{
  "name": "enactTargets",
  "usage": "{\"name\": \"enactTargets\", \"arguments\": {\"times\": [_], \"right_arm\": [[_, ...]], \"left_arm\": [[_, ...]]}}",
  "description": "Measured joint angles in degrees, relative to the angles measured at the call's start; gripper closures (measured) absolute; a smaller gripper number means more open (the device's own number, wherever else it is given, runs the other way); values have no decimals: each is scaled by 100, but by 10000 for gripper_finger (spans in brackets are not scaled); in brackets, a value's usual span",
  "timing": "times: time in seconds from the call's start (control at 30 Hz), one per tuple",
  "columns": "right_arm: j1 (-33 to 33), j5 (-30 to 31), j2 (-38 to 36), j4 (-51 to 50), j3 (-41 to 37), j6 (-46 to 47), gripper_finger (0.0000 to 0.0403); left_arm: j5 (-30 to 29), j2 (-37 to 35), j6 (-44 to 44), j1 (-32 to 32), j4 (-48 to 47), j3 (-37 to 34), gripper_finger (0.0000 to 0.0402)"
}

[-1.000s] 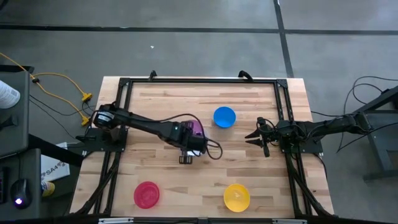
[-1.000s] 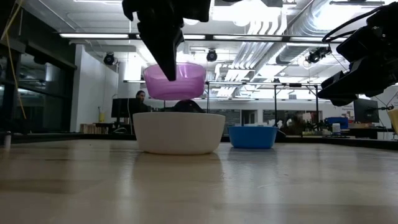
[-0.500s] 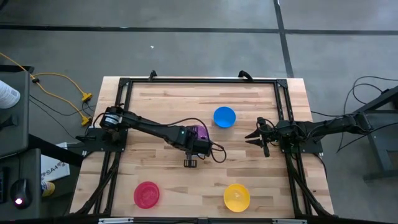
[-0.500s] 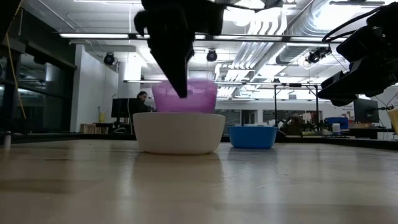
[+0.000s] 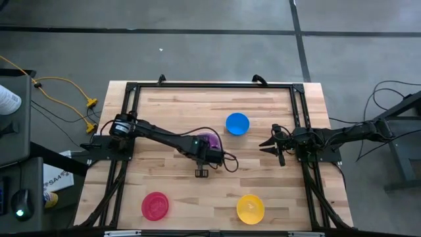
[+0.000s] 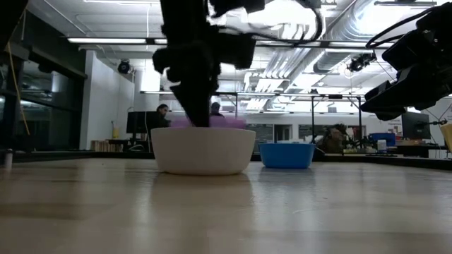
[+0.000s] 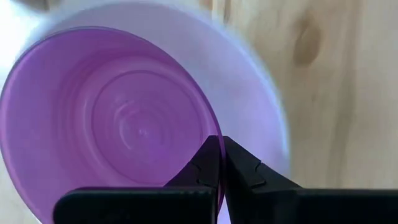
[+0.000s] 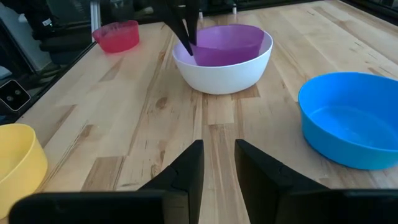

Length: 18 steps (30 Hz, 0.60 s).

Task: Nest bowls inside each other
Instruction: Stack the purple bowl into the white bowl

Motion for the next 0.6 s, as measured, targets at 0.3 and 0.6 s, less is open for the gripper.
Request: {"name": "enactTargets", "arguments": {"times": [0.3,0.6], "right_arm": [[0,1,0,2,0,0,319],[0,2,0,2,1,1,319]], "left_arm": [[0,0,-28,24,181,-230,402],[47,0,-13,39,172,-239,383]]}}
